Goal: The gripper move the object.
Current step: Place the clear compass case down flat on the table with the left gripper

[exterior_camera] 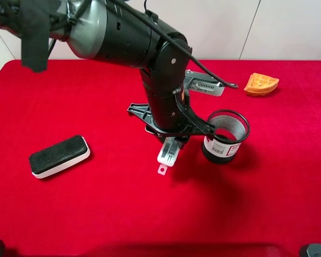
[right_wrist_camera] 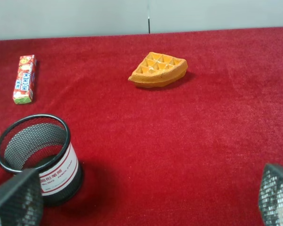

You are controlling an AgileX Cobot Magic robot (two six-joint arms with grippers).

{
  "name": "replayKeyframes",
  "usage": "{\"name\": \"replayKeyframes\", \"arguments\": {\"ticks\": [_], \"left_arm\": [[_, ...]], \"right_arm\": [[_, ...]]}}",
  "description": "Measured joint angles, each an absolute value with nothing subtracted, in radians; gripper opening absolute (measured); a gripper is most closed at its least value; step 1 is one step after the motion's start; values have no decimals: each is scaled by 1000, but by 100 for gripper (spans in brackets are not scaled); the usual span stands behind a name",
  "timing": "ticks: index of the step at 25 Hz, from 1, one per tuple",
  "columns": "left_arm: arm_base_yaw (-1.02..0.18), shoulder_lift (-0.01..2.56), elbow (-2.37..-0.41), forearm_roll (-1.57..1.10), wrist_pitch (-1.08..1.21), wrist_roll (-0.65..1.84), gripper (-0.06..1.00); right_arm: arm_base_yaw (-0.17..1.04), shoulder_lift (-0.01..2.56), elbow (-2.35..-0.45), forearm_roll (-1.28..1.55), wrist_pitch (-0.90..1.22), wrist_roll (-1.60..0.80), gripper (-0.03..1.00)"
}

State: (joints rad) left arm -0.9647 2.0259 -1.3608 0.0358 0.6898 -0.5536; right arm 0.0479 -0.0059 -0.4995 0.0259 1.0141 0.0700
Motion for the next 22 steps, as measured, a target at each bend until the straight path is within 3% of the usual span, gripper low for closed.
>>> {"name": "replayKeyframes", "arguments": {"ticks": [22], "left_arm": [[-965, 2040, -1322, 47, 546, -560, 40]], "right_arm": [[48, -6, -500, 26, 1014, 70, 69]]}}
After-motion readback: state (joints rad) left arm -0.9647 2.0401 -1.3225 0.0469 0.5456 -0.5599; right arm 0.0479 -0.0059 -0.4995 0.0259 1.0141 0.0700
